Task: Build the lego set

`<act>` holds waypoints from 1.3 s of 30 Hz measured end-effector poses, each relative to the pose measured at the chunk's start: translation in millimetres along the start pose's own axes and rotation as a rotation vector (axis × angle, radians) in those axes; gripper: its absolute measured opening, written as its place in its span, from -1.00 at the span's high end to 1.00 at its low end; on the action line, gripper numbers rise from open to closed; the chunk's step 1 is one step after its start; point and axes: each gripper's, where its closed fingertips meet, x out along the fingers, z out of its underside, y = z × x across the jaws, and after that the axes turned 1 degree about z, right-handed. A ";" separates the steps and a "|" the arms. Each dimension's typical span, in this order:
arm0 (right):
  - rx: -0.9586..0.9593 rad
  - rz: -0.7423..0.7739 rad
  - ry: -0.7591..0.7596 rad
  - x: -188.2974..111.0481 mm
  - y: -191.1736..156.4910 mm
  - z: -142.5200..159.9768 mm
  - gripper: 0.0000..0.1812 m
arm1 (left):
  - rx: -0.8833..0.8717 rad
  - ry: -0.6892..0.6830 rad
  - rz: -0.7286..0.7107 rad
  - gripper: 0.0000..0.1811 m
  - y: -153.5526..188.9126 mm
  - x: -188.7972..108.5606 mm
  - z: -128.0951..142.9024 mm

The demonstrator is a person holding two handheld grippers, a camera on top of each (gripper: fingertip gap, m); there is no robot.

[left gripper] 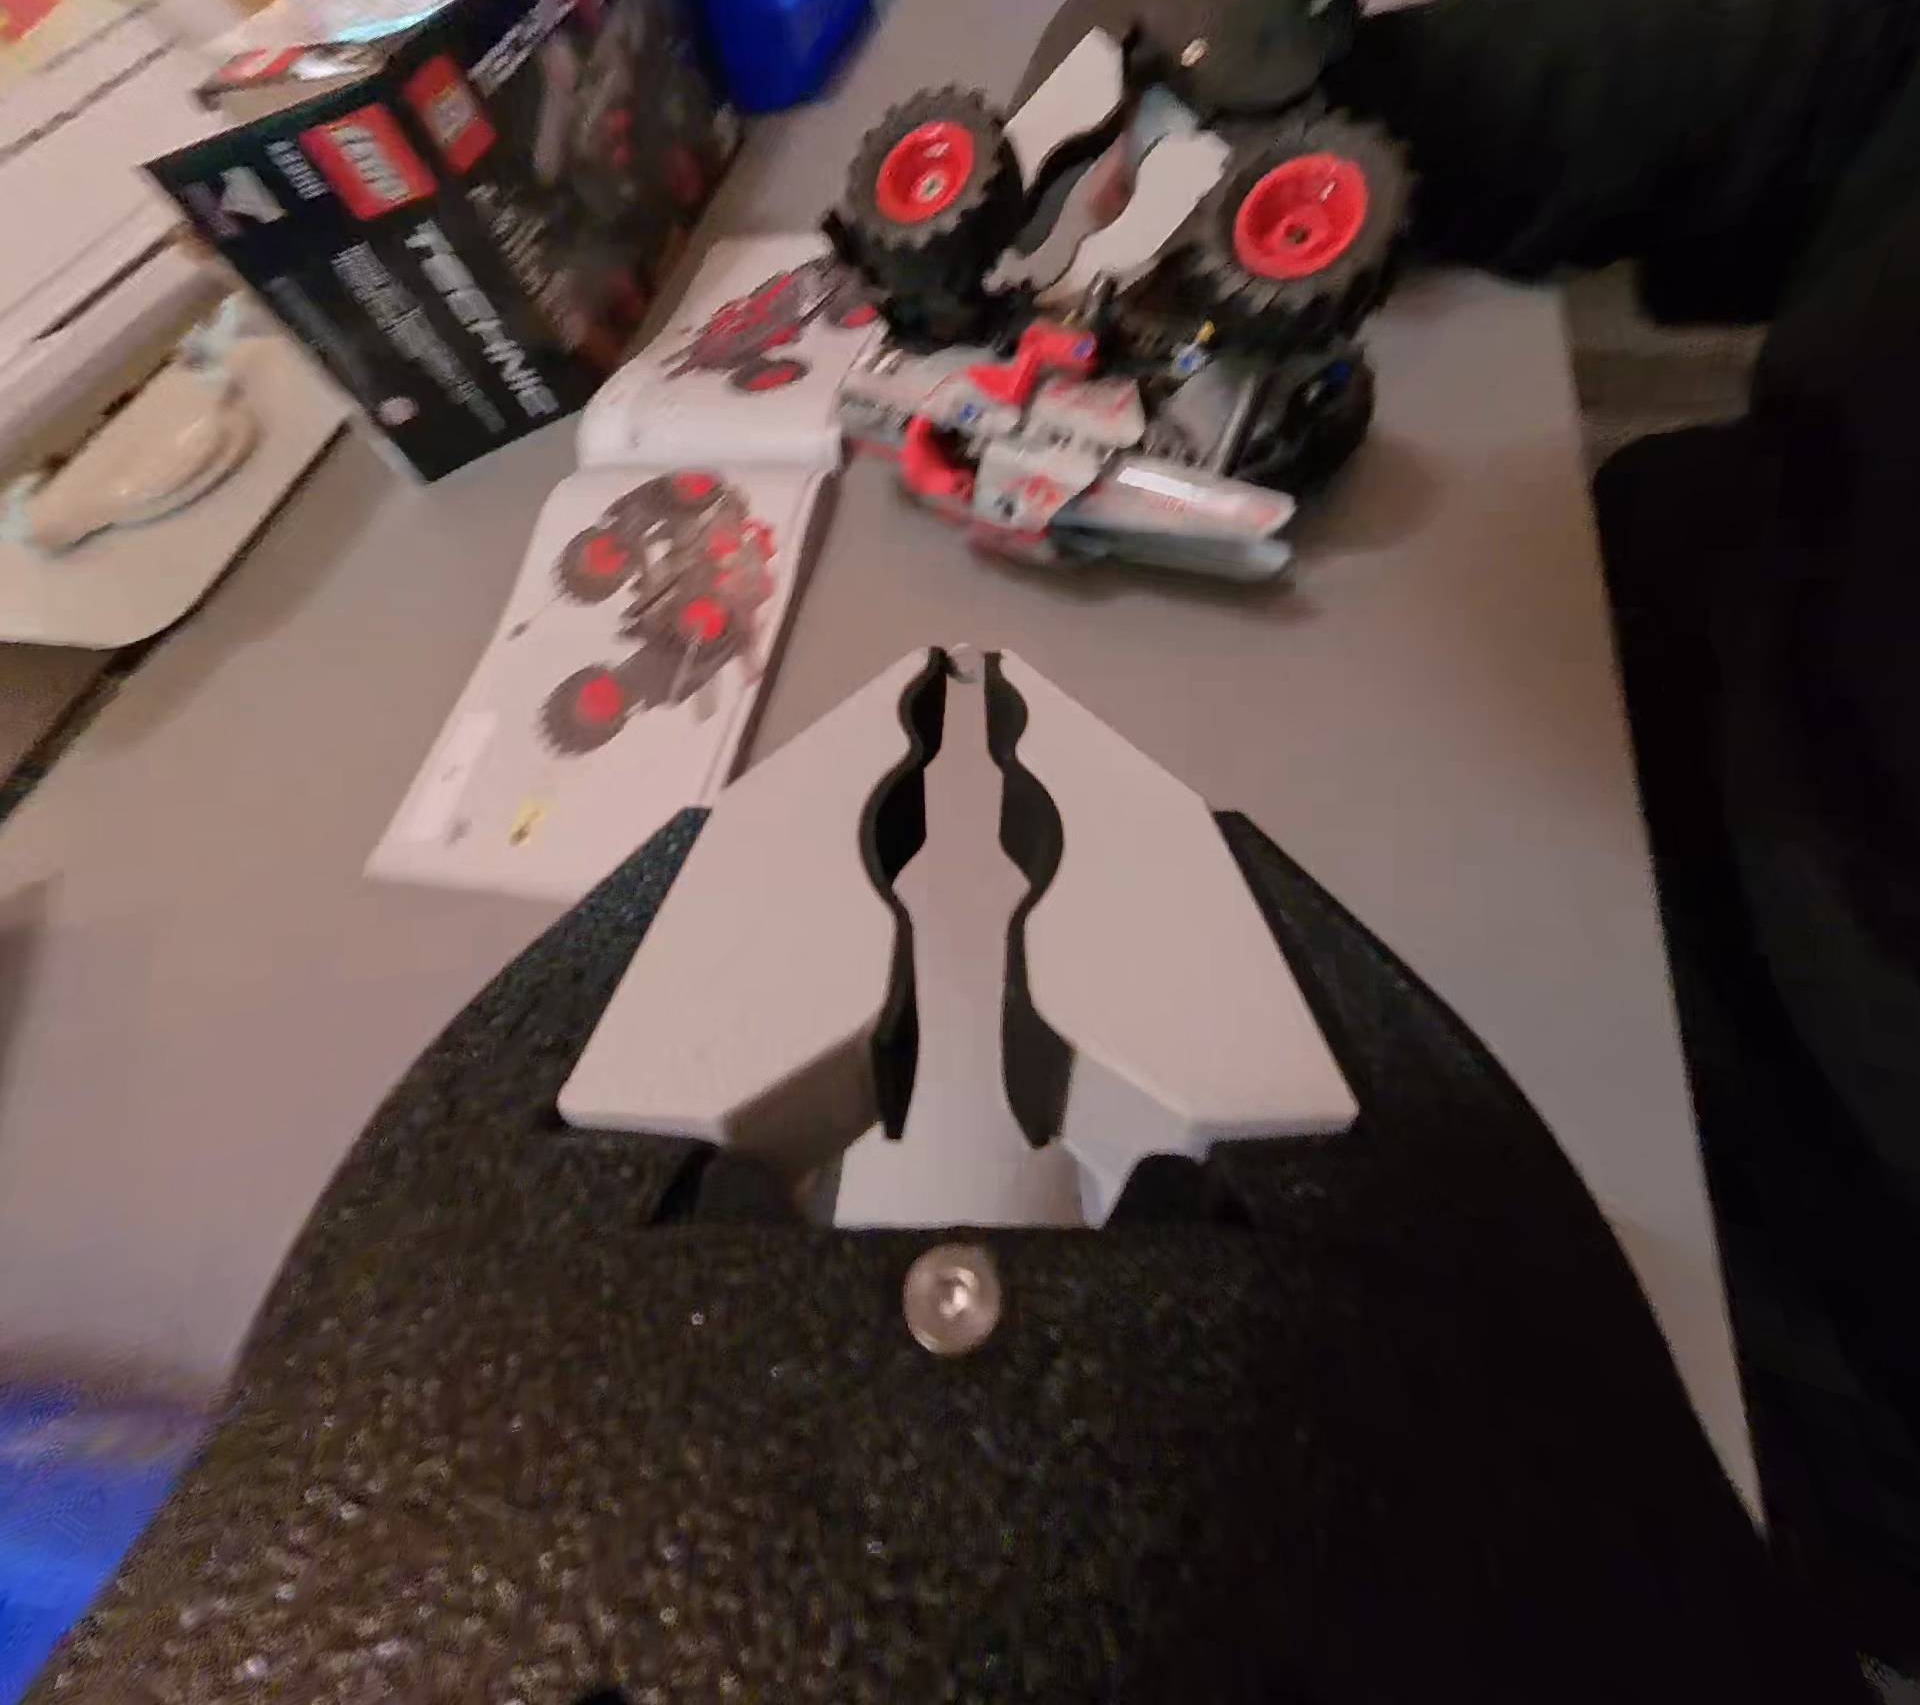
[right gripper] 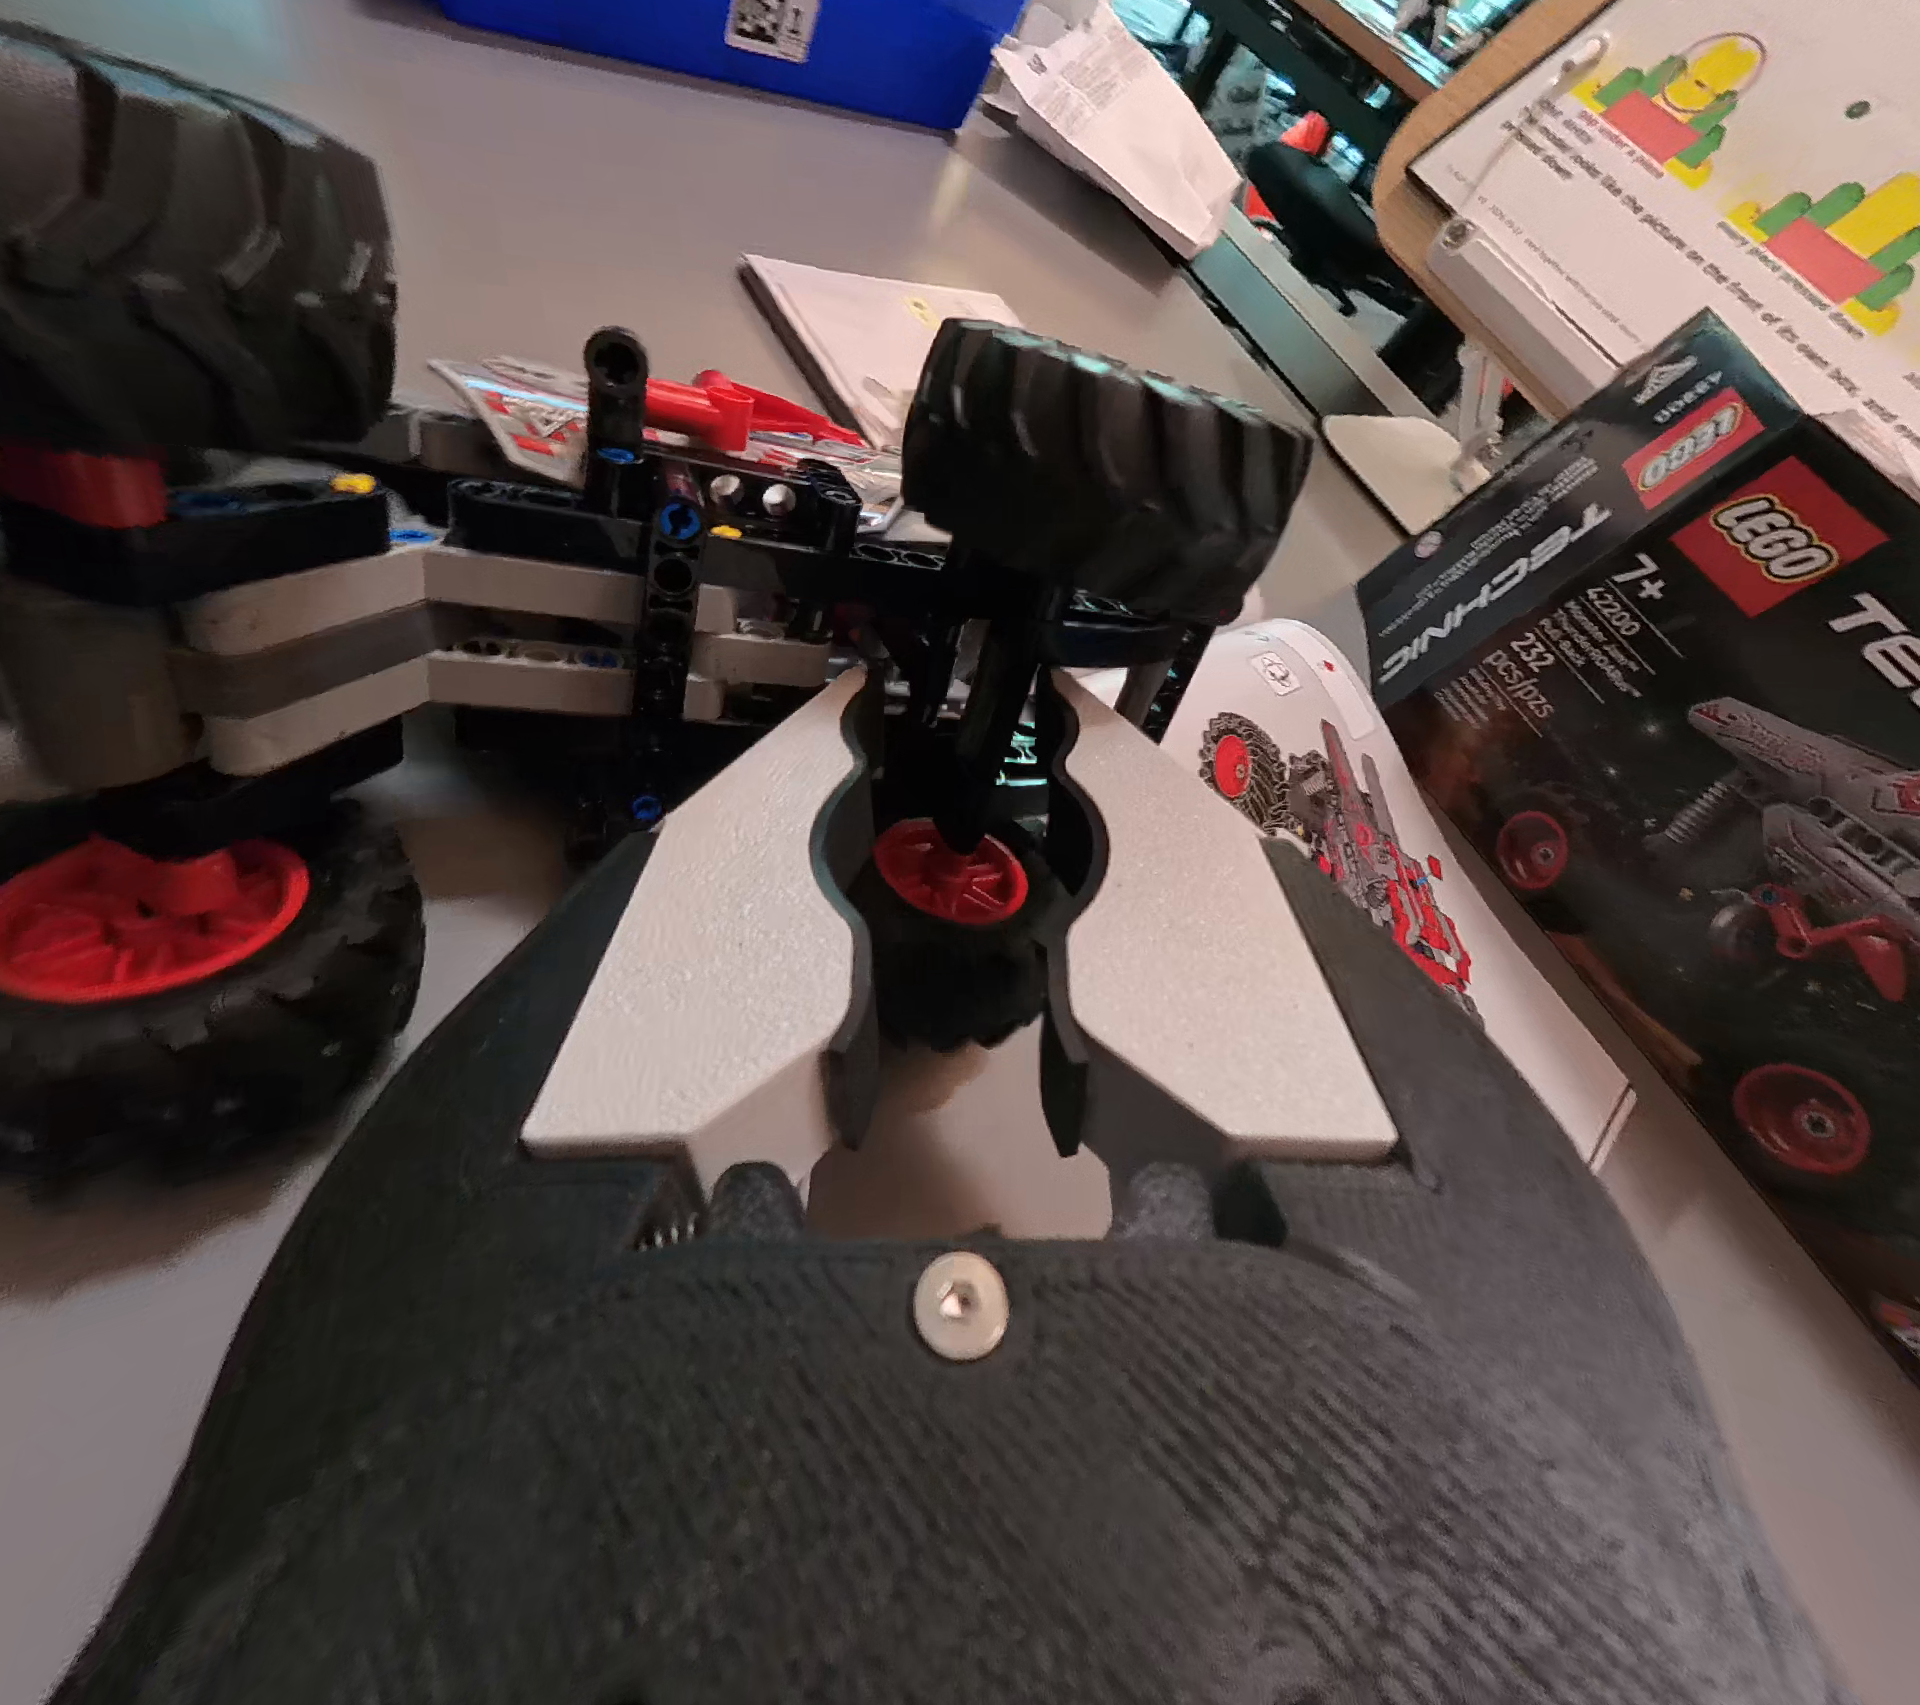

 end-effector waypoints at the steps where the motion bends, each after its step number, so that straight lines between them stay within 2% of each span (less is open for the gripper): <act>1: -0.007 -0.005 0.019 -3.9 0.2 -1.2 0.63 | -0.012 0.027 0.012 0.95 6.4 11.1 -5.7; 4: -0.010 0.030 0.061 -27.6 7.0 -6.1 0.56 | 0.002 0.055 0.026 0.95 20.5 35.1 -16.3; 7: 0.066 0.040 0.084 -57.4 9.3 -10.2 0.53 | 0.009 0.077 0.020 0.96 26.8 47.2 -27.7; 11: 0.214 -0.114 0.113 -78.2 -40.6 -28.6 0.51 | -0.006 0.130 0.065 0.96 41.1 56.9 -48.2; 13: 0.224 -0.102 0.138 -75.6 -60.6 -38.5 0.55 | 0.021 0.129 0.103 0.96 51.5 62.9 -54.4; 18: 0.173 -0.121 0.072 -55.4 -87.6 -35.9 0.61 | 0.075 0.097 0.181 0.96 66.7 80.1 -67.1; 25: 0.165 -0.104 0.101 -57.1 -83.0 -42.3 0.68 | 0.133 -0.067 0.266 0.96 72.5 103.1 -60.2; 39: 0.144 -0.118 0.091 -54.4 -92.1 -42.2 0.67 | 0.165 -0.181 0.399 0.96 80.5 107.5 -59.1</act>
